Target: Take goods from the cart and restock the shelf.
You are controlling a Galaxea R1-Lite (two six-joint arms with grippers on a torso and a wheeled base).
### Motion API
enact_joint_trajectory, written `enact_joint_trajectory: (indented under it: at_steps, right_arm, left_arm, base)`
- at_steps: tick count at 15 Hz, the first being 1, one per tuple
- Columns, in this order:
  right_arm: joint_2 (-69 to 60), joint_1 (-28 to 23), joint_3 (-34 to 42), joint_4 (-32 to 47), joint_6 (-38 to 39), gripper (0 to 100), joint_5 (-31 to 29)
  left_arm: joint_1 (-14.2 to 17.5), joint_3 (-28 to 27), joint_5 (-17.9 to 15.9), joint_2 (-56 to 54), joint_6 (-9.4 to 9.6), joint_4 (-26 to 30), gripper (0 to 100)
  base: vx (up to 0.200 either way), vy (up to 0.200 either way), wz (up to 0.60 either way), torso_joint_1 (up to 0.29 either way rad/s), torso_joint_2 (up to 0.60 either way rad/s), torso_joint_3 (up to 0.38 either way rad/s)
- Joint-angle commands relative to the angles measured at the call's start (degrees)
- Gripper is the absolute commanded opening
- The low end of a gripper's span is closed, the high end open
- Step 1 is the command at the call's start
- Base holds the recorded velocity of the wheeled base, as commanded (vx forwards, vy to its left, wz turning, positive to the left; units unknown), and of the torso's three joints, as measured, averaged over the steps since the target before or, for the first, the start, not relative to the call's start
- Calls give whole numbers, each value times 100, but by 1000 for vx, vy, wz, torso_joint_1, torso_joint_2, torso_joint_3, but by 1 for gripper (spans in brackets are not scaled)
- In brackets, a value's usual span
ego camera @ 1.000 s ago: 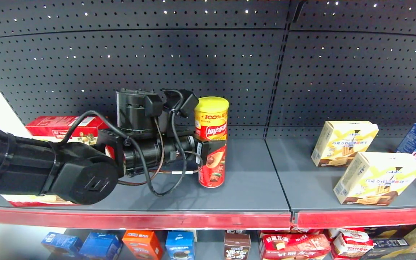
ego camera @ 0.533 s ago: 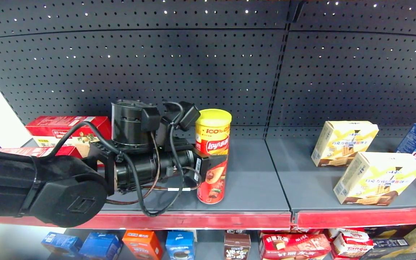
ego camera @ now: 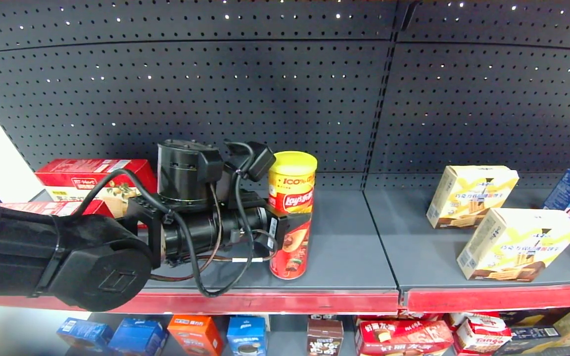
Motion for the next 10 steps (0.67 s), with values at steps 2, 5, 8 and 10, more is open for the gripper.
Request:
enact_joint_trajectory:
  at_steps: [2, 5, 8, 10]
  right_arm:
    - [-5, 0, -2, 13, -1, 0, 1]
    - [-5, 0, 7, 13, -1, 0, 1]
    - [-5, 0, 7, 13, -1, 0, 1]
    - [-5, 0, -2, 13, -1, 0, 1]
  left_arm:
    - [-3, -64, 1, 208, -2, -18, 0]
    - [23, -72, 1, 287, -2, -53, 0]
    - [40, -195, 1, 437, -2, -62, 0]
    - [40, -345, 1, 507, -2, -62, 0]
  base:
    - [0, 0, 0, 0, 0, 0]
    - [0, 0, 0, 0, 0, 0]
    - [0, 0, 0, 0, 0, 0]
    - [0, 0, 0, 0, 0, 0]
